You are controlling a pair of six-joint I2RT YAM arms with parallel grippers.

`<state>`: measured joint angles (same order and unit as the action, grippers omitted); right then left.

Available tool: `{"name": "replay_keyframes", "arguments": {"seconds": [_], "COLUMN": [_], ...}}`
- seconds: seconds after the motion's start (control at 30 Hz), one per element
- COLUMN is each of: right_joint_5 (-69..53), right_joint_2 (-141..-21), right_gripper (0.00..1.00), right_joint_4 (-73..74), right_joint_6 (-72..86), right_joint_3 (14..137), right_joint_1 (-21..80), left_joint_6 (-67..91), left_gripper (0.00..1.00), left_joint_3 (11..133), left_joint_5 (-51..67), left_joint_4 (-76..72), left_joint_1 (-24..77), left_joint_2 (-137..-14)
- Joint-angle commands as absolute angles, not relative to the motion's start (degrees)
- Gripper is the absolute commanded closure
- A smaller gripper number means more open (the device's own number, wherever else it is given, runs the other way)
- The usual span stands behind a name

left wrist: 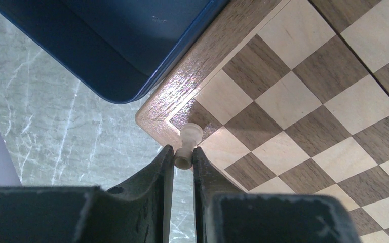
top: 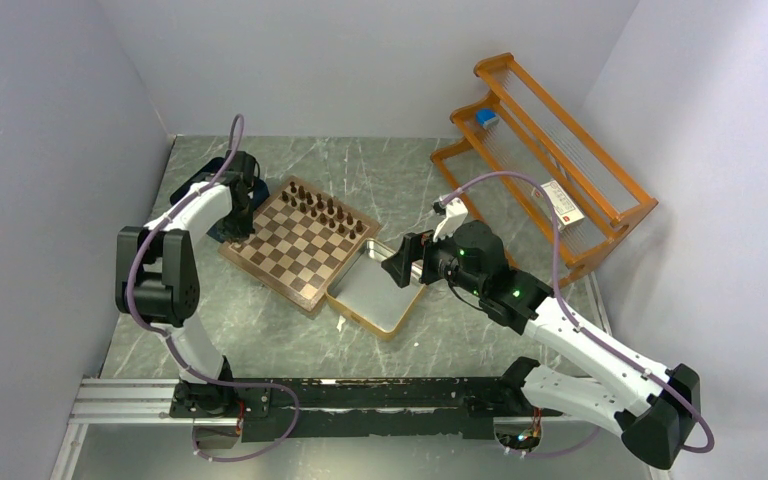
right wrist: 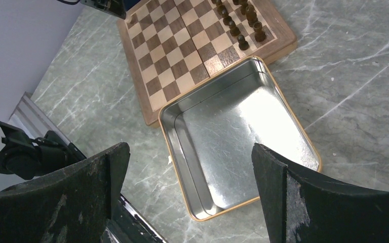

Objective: Set up the chess pieces on the board
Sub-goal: Place the chess piece on the chessboard.

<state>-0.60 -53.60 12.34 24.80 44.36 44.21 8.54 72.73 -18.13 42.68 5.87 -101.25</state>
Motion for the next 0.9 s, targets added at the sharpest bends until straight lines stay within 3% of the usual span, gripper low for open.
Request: {"name": "replay_keyframes", "arguments": {"seconds": [0.0, 0.57, 0.87], "right_joint_5": [-0.29, 0.76, 0.23], "right_joint_2": [-53.69, -52.69, -51.37], "right_gripper": [0.05, 0.05, 0.05], "right_joint_4": [12.79, 12.45, 11.12], "right_joint_6": [24.88, 25.53, 25.86], "right_joint_3": [45.56, 44.41, 43.46], "right_joint_1": [43.87, 43.87, 43.92], "left_joint_6": [7.77, 7.56, 7.74], "left_gripper": [0.81, 0.71, 0.81], "left_joint_3": [74.08, 74.38, 75.62], "left_joint_5": [-19.14, -19.02, -19.63], "left_joint_4": [43.30, 43.29, 43.09], "left_joint_1": [5.58, 5.54, 5.54], "left_joint_2": [-102.36, -102.97, -102.73]}}
